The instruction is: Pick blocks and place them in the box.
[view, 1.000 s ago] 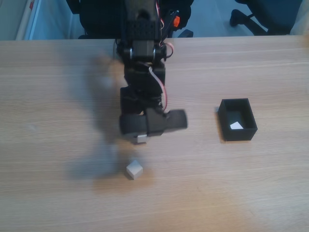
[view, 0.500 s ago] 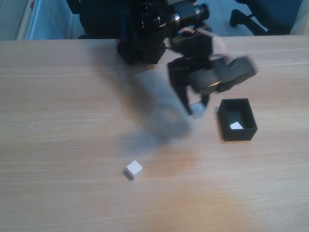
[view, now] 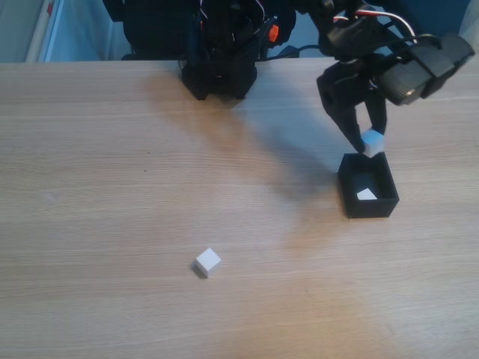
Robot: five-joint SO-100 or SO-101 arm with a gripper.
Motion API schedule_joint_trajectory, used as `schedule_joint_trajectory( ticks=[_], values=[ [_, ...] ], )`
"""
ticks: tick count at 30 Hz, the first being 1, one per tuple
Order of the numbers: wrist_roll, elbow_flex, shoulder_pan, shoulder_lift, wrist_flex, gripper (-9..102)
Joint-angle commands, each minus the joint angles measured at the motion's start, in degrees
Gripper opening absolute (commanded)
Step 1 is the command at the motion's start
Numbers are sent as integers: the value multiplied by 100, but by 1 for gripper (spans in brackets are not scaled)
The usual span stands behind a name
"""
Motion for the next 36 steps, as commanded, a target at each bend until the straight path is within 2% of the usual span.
schedule_joint_trajectory(
  ticks=[1,8,12,15,18,25,36],
  values=[
    [123,-615,-18,-193,-70,0],
    [299,-721,149,-343,-202,13],
    [272,-703,255,-334,-97,15],
    [290,-677,352,-290,53,13],
    [404,-510,562,-88,237,0],
    [88,703,1670,800,721,0],
    [-791,1784,3480,1345,712,3]
  ],
)
